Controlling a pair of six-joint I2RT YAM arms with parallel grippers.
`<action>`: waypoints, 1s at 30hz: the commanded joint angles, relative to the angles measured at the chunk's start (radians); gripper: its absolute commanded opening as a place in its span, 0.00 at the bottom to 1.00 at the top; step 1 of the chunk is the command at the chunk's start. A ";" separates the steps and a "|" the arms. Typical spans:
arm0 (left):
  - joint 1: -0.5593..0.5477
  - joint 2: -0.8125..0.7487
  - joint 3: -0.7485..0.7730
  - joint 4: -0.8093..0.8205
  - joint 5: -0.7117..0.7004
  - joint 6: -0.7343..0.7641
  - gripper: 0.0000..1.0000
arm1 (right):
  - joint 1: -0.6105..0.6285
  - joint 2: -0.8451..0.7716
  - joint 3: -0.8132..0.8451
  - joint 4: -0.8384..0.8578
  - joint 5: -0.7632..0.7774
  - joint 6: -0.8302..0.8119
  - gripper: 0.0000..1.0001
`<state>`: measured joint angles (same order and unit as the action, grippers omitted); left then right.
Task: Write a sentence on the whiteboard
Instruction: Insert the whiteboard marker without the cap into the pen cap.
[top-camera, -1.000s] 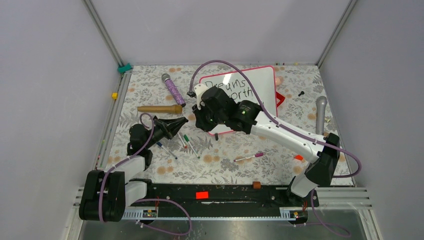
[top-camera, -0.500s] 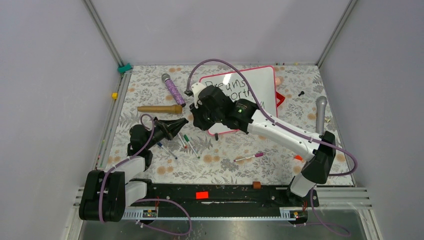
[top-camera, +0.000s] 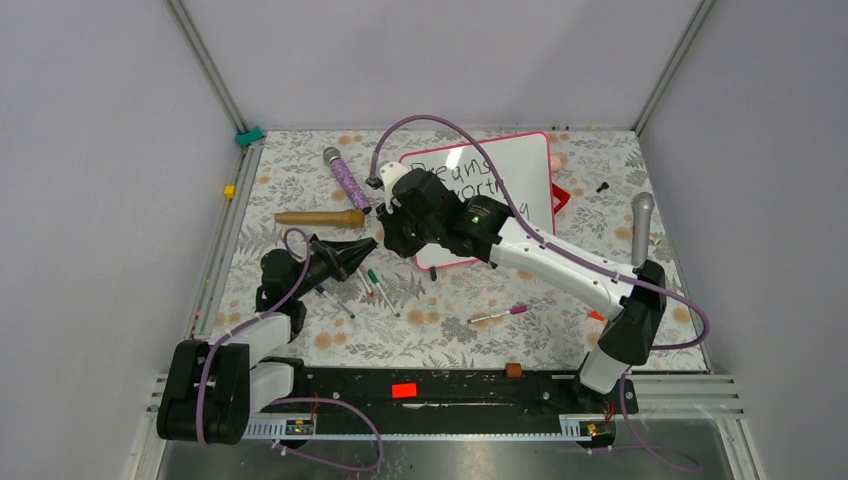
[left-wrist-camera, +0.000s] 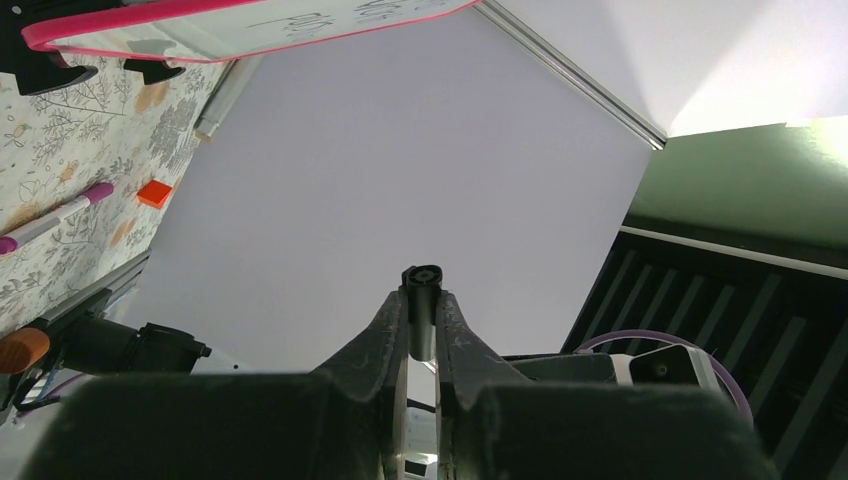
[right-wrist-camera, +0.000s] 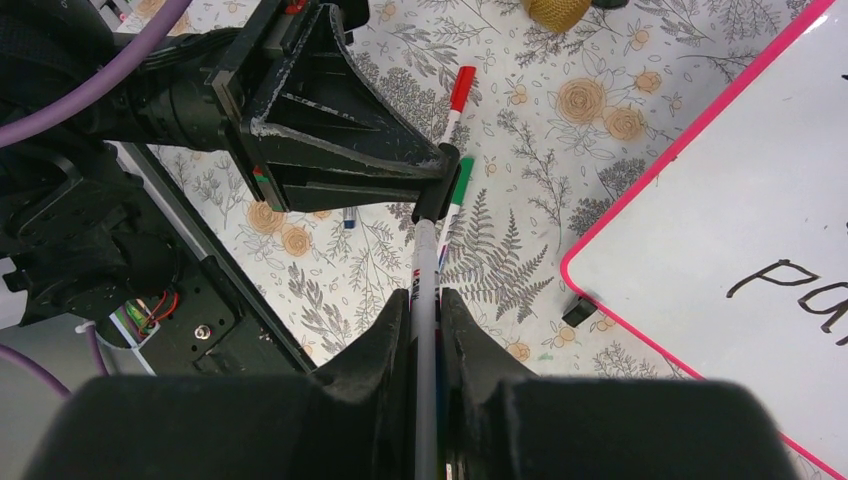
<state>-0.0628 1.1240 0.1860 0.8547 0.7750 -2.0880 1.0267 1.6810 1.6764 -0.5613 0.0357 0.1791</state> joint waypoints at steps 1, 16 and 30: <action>-0.008 -0.025 -0.002 0.024 0.019 -0.063 0.00 | 0.008 0.007 0.046 0.030 0.045 -0.010 0.00; -0.037 -0.005 -0.030 0.148 -0.055 -0.198 0.00 | 0.011 0.045 0.048 0.079 0.237 -0.038 0.00; -0.071 0.112 0.101 0.319 -0.177 -0.347 0.00 | 0.115 0.071 -0.238 0.760 0.502 -0.264 0.00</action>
<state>-0.0860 1.2308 0.2333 0.9955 0.5709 -2.0918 1.1332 1.7306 1.5711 -0.2356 0.4164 -0.0063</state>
